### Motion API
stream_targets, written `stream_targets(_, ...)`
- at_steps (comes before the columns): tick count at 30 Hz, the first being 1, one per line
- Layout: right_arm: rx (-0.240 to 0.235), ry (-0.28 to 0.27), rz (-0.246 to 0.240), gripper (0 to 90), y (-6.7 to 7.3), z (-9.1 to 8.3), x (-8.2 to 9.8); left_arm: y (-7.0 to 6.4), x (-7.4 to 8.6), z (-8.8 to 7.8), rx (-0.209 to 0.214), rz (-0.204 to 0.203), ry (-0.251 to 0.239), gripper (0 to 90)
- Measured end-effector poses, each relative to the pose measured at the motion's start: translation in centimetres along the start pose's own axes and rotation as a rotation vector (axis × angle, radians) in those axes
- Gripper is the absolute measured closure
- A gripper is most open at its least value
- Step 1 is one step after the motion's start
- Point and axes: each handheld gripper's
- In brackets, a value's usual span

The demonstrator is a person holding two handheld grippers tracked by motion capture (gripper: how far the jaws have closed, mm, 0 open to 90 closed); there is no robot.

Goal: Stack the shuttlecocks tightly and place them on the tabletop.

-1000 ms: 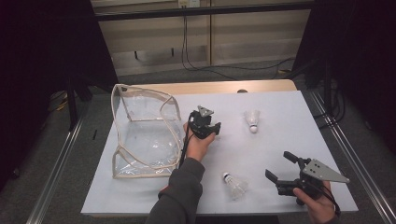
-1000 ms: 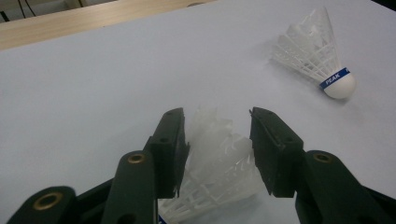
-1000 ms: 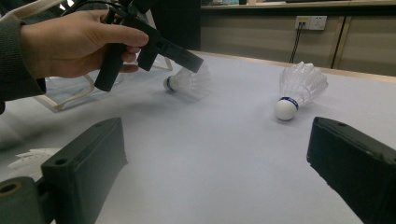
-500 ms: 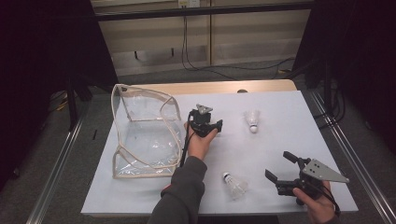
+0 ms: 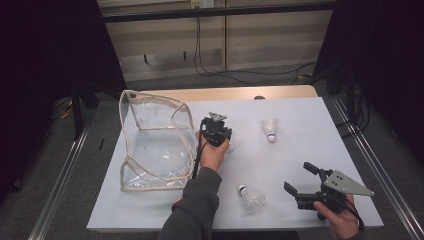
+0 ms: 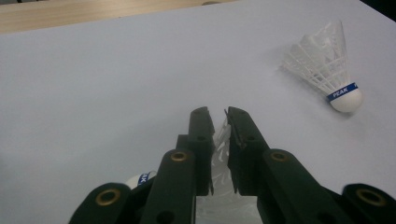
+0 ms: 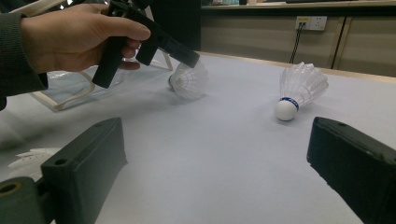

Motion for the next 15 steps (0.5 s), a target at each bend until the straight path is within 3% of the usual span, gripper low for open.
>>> stream_targets(4, 0.000, 0.000, 0.001, 3.5, 0.01, 0.00, 0.00, 0.29, -0.17, -0.12, -0.028, -0.014, -0.025, 83.2)
stream_targets(11, 0.000, 0.000, 0.001, 3.5, -0.02, 0.00, 0.01, 0.25, -0.35, 0.23, -0.028, -0.032, -0.044, 83.2)
stream_targets(15, 0.000, 0.001, 0.000, 3.5, -0.01, -0.01, 0.01, -0.05, -0.25, 0.50, -0.010, -0.013, -0.033, 81.2)
Point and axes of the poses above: each handheld gripper's, and its own axes: z roughly forward along the jaws, x roughly out of its underside, y roughly to its left, and after that the axes turned 14 degrees about -x, right-handed
